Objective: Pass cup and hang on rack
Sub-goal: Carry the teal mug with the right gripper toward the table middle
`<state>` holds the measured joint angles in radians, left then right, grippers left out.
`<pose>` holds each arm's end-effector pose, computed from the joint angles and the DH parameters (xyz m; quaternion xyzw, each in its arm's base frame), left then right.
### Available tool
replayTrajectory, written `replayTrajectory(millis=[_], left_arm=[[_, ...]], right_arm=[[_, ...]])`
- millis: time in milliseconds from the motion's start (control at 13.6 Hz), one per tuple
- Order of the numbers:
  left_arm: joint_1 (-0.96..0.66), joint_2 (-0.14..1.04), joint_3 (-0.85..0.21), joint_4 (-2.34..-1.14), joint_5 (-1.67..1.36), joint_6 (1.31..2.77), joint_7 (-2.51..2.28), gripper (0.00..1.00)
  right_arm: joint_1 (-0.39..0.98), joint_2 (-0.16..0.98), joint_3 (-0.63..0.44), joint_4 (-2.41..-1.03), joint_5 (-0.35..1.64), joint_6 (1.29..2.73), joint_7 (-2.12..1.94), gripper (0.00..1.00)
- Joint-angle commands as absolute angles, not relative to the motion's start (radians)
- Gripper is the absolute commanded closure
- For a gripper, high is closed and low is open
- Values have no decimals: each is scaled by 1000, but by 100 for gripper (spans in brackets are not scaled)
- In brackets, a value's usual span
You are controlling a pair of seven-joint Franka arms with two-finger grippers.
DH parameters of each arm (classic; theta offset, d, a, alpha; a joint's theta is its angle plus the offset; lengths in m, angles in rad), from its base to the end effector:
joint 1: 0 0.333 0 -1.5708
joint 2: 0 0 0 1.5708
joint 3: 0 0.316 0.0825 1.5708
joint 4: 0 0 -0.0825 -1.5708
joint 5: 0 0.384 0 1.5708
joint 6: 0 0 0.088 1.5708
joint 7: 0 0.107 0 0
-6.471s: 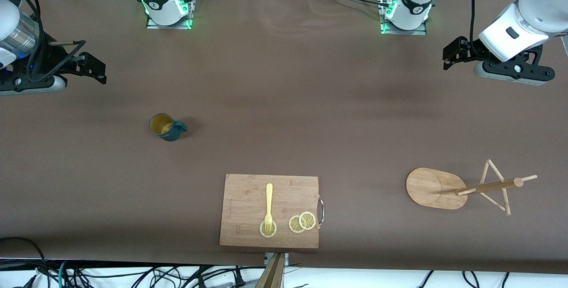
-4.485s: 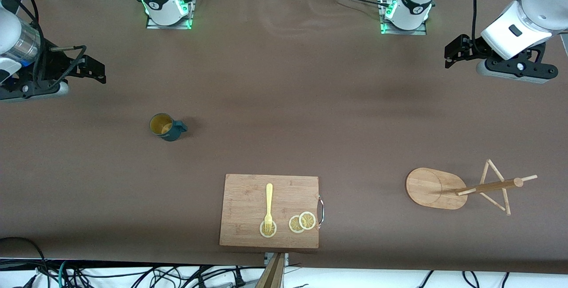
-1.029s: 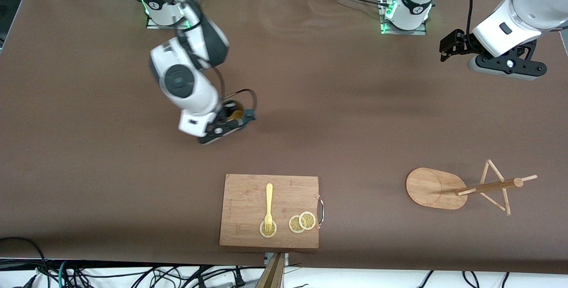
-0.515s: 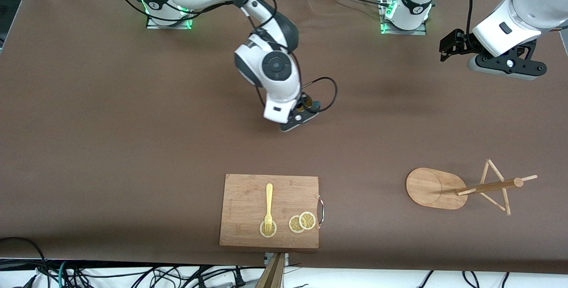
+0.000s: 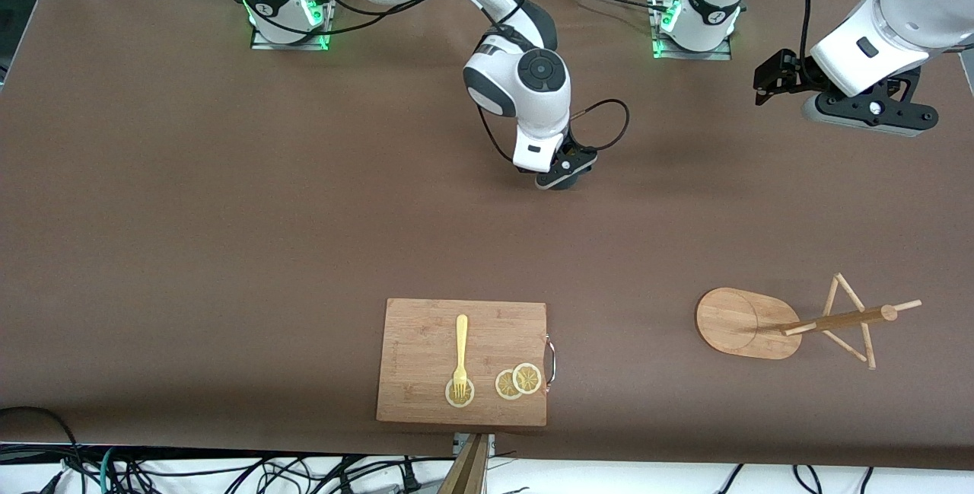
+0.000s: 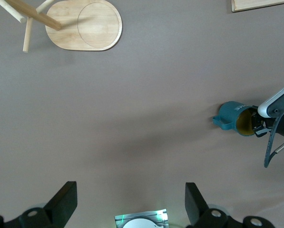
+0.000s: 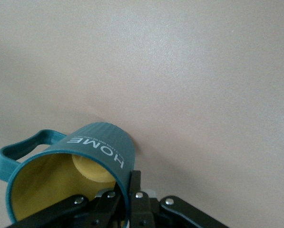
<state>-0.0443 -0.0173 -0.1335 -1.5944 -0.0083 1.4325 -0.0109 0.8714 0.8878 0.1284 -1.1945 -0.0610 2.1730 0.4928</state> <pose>0.5245 -0.0959 0.6118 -0.9939 0.0833 0.0723 0.0038 0.4420 0.6306 0.2572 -0.9691 -0.2409 -0.0203 0.0496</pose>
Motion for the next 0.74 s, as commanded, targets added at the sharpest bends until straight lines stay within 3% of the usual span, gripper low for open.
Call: replayTrajectory(millis=[0, 662], left_arm=[[-51, -17, -138, -1569, 15, 1411, -3, 0], [-51, -17, -153, -1568, 15, 1404, 3, 0]], right_arm=[[876, 905, 117, -1155, -75, 2167, 582, 100], [876, 945, 117, -1155, -69, 2189, 709, 100]])
